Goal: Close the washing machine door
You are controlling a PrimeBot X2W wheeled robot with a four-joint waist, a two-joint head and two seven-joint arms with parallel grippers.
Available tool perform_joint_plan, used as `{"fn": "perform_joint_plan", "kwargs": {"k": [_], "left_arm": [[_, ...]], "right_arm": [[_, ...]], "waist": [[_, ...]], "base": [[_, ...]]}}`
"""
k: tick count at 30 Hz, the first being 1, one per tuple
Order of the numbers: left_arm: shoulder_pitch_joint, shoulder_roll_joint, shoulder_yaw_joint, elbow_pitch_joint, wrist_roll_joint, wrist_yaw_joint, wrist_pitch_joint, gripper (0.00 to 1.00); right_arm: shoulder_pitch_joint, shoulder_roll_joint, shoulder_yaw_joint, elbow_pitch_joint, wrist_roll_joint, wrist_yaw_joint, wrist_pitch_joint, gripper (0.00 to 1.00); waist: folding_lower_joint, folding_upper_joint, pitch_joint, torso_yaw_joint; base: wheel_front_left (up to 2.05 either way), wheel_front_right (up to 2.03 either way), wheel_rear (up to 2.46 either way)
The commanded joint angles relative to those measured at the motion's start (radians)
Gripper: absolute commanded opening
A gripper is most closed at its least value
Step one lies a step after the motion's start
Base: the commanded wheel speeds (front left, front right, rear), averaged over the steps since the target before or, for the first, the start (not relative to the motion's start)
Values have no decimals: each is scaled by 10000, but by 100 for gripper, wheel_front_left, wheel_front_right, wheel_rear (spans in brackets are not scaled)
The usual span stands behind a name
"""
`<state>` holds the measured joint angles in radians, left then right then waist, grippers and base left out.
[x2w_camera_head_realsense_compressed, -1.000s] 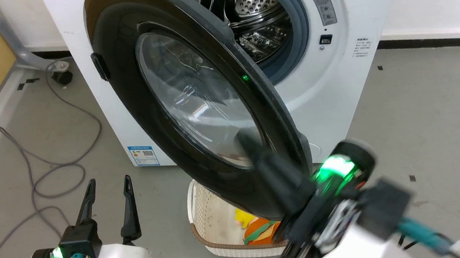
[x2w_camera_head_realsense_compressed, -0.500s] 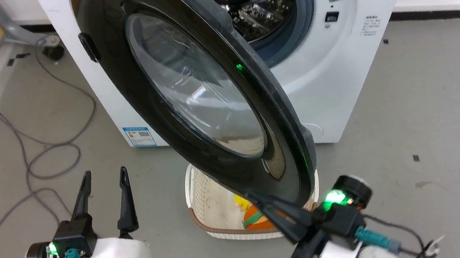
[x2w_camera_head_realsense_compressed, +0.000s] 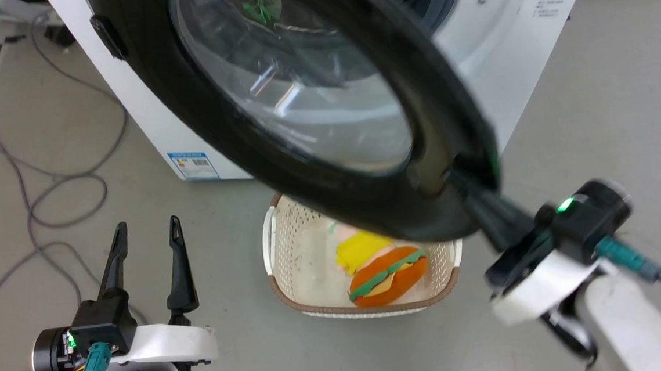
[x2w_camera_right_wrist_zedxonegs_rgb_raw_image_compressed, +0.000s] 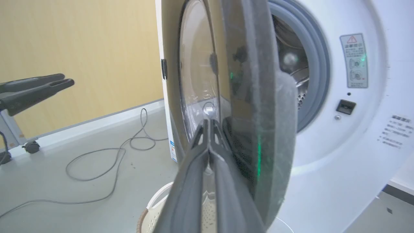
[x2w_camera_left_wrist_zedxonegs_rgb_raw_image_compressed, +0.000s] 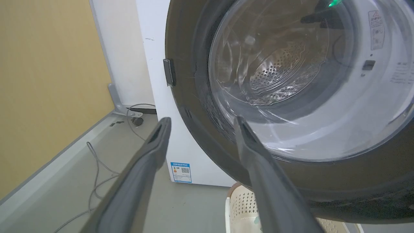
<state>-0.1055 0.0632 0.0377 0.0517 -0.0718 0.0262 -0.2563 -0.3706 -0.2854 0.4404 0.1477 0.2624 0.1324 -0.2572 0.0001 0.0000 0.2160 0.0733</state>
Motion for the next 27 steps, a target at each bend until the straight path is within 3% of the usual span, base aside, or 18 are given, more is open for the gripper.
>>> {"fn": "perform_joint_plan", "kwargs": {"k": [1, 17, 27], "left_arm": [[-166, -46, -1, -64, 53, -15, -55, 100], [-1138, -118, -191, -234, -13, -49, -55, 100], [-1404, -127, -272, -211, -152, 19, -55, 100]], "right_arm": [[-331, -26, -280, 170, -150, -17, -46, 0], [-3412, 45, -2353, 2336, -123, -17, -46, 0], [-4914, 96, -3253, 3638, -626, -17, -46, 0]], "waist": [[-1, 0, 188, 31], [-1, 0, 1982, 369], [-1, 0, 2408, 552]], "base": [[0, 0, 0], [0, 0, 0], [0, 0, 0]]}}
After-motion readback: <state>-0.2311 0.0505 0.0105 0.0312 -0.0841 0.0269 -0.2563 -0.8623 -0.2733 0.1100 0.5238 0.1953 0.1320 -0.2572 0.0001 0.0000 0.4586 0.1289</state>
